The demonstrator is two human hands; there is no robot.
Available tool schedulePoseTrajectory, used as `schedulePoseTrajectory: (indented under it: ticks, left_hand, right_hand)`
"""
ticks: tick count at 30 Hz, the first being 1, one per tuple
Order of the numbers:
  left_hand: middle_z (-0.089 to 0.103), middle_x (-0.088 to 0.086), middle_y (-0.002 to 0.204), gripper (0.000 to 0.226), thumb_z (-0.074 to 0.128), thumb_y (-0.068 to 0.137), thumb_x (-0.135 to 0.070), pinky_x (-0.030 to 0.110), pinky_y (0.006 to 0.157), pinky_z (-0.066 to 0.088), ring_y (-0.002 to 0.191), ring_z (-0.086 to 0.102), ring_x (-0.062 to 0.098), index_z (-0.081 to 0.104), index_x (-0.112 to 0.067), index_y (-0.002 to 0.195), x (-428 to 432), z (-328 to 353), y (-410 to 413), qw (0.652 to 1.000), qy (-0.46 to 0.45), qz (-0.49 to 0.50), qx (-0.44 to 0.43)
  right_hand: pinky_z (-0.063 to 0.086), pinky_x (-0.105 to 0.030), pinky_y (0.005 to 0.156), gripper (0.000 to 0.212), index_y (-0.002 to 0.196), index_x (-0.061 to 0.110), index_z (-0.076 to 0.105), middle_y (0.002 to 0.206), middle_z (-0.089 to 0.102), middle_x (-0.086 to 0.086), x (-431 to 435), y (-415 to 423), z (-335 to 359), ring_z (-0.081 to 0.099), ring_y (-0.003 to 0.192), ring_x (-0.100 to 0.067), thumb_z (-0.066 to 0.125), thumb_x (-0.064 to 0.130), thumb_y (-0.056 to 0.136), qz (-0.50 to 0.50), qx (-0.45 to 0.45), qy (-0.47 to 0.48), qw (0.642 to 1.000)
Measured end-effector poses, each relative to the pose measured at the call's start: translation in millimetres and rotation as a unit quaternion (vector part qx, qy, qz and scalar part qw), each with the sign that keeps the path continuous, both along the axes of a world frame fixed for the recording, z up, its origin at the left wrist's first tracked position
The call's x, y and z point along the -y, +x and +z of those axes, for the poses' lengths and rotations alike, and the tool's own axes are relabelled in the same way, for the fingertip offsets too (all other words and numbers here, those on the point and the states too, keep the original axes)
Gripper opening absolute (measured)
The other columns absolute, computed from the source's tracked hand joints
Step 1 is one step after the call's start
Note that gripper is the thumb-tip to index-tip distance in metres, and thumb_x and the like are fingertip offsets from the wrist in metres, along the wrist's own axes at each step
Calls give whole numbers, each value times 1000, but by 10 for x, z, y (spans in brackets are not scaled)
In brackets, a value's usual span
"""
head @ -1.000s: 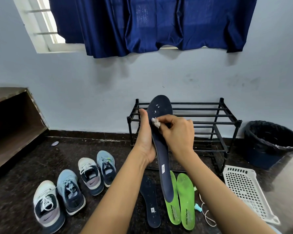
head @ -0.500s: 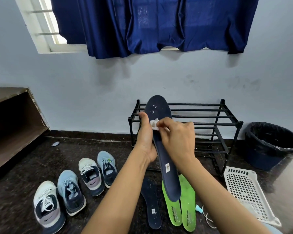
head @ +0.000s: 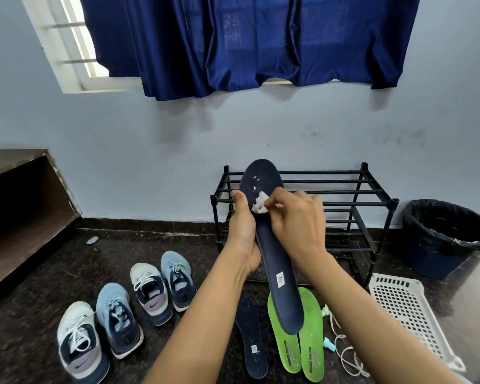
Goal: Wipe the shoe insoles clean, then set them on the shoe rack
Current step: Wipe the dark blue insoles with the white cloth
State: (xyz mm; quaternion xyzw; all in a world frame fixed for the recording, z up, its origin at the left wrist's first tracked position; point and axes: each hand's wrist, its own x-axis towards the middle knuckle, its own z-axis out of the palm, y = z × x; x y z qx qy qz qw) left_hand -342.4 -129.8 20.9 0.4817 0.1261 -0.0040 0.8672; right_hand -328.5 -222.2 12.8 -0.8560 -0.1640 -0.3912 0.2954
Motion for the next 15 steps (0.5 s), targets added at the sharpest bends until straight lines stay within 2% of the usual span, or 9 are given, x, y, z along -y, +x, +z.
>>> schedulePoseTrajectory:
  ticks: [3,5,10,15]
  left_hand:
    - [74,11,89,67,28,95,-66,33,74,57,83,71,23,68,-14,108,98,-9,-16,1000,-4,-8,2]
    - [75,9,90,64,28,97,-63,34,79,55,87,70,23,67,-13,107,127,-22,-5,1000,-9,-7,-1]
    - [73,7,71,67,24,98,-63,23,54,55,61,70,17,68,-13,88,30,-27,45,1000,-13,7,-8]
    - [74,8,76,67,25,96,-65,27,58,56,64,71,19,69,-15,93,51,0,22,1000,-27,-3,-2]
  right_hand:
    - [34,-35,69,13,76,23,64,63,62,6,69,101,79,56,66,-23,61,11,72,-36,-10,32,999]
    - [35,-35,71,15,77,20,64,65,63,5,90,106,77,56,68,-24,61,7,73,-22,-29,46,998]
    - [35,-34,69,22,79,19,60,72,66,6,-9,-48,-73,56,70,-24,60,-2,72,57,-63,-8,996]
    - [30,-34,71,17,79,22,61,68,63,7,22,74,23,56,71,-24,60,8,71,-3,-39,16,999]
